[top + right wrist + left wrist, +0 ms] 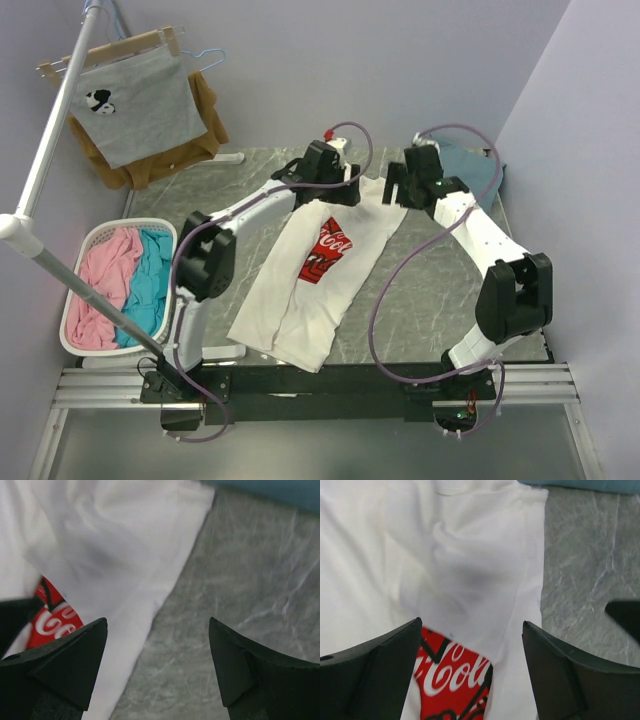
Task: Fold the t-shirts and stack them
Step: Rotate the tshirt 90 degrees
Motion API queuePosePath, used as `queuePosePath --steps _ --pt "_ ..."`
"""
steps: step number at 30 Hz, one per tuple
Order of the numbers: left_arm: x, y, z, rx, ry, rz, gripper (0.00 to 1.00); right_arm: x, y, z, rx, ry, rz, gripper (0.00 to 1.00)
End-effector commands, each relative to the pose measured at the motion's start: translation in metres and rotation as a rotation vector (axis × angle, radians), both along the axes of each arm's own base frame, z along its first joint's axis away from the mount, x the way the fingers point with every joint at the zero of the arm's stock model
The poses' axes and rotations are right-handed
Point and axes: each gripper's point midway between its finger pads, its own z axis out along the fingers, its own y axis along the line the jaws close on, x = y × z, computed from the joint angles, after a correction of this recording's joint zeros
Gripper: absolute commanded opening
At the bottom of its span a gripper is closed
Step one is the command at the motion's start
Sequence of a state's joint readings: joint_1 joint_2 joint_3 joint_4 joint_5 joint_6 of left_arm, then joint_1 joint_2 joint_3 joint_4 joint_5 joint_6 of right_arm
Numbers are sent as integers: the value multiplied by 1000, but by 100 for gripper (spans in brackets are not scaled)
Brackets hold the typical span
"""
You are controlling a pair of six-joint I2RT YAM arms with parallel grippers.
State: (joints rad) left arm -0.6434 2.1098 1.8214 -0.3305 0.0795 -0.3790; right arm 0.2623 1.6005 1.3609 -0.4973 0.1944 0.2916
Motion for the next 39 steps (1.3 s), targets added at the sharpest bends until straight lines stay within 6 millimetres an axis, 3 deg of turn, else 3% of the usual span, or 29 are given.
queuePosePath --steps 1,4,5,8,14,17,20,25,30,34,39 --pt "4 -46 -4 -113 -15 -255 86 -26 4 -11 64 24 -15 88" --pt "9 -59 -22 -145 25 -320 85 -42 10 -31 106 68 0 88" --pt "9 -62 -36 -147 51 -336 86 -49 12 -42 117 97 6 88" --pt "16 -63 -56 -148 68 -331 85 -64 34 -54 192 127 74 88" --pt "48 -32 -102 -99 122 -199 86 -102 99 -73 343 248 325 88" --pt "76 -2 -120 -102 140 -104 87 -123 127 -84 378 305 421 89" --pt "97 15 -127 -135 148 -56 87 -147 159 -90 451 369 536 89" --pt "132 23 -121 -185 109 -5 89 -184 205 -90 490 448 714 91" --pt "151 31 -110 -229 69 37 91 -211 227 -103 460 520 770 92" --pt "158 36 -106 -255 62 66 91 -236 233 -125 429 602 794 92" --pt "162 41 -101 -248 47 78 91 -254 208 -166 290 685 670 92"
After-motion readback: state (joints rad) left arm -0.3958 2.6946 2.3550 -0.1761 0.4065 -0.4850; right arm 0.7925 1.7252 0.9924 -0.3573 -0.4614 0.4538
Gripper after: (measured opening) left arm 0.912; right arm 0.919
